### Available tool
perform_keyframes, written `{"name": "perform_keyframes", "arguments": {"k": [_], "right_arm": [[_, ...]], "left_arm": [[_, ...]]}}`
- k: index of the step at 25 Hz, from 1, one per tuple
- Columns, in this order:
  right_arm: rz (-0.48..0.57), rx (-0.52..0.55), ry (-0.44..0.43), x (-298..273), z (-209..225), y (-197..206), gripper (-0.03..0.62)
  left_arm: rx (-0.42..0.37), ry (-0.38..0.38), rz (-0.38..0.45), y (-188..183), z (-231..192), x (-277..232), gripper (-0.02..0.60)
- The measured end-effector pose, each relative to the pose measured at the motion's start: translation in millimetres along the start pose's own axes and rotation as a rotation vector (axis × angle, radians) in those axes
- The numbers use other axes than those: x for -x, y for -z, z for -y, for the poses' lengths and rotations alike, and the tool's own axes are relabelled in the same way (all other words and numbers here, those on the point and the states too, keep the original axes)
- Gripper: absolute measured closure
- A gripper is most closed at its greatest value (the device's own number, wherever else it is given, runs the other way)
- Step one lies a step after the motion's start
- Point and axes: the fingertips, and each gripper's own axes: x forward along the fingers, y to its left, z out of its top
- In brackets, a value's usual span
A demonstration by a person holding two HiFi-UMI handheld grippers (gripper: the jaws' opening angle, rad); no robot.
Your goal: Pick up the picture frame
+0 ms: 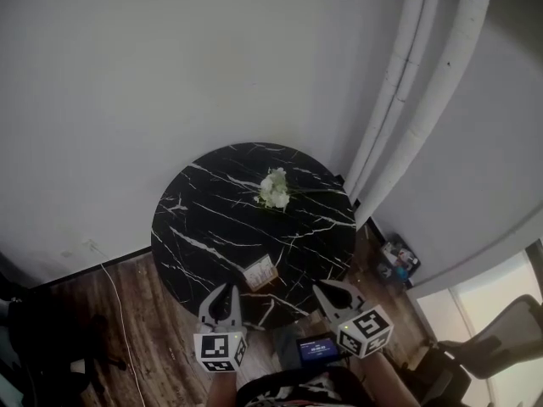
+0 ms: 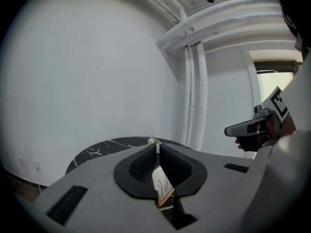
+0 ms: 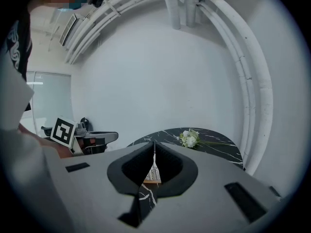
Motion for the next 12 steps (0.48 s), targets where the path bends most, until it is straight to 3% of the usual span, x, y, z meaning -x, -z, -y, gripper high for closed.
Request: {"name": "perform_keyframes", "arguments": {"k": [10, 12], "right_arm": [[-0.107, 0.067, -0.086, -29, 0, 33, 0.574], [-0.11, 0.072, -0.117, -38, -1, 36, 0.574]], "left_arm": [[0.031, 0.02, -0.122, 56, 6, -14, 0.566], [0.035, 0.026, -0.144, 67, 7, -21, 0.538]]}}
